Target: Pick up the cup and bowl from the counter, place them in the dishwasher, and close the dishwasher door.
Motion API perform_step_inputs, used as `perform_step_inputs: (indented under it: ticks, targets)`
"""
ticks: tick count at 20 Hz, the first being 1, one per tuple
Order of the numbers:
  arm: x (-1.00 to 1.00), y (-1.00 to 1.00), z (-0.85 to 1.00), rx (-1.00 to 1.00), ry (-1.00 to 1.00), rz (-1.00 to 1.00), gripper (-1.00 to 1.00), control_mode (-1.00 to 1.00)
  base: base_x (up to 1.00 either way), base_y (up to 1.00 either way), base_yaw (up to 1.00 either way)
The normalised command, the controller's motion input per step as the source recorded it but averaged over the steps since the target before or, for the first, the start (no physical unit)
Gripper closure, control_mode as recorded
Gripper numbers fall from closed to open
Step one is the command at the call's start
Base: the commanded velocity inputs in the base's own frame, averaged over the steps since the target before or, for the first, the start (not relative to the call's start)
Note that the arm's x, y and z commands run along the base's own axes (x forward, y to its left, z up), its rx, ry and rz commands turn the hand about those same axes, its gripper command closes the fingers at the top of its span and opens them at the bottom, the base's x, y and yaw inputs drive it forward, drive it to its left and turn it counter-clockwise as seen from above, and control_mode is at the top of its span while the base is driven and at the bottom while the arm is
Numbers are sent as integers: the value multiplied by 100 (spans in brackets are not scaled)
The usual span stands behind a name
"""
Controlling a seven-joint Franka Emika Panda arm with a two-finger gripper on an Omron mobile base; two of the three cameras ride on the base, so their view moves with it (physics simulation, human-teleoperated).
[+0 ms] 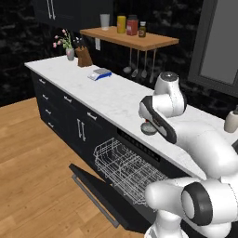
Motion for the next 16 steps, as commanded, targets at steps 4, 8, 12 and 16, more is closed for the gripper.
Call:
perform_step_inputs:
  ticks: [4,8,12,16]
  targets:
    - [83,-12,-29,-1,-4,1,-100,-100,0,0,0]
    - [62,-24,-19,0,-5,1,-100,-100,0,0,0]
    - [51,-17,-11,0,0,0,-100,-100,0,0,0]
    - [55,-18,-16,0,0,0,-100,-100,0,0,0]
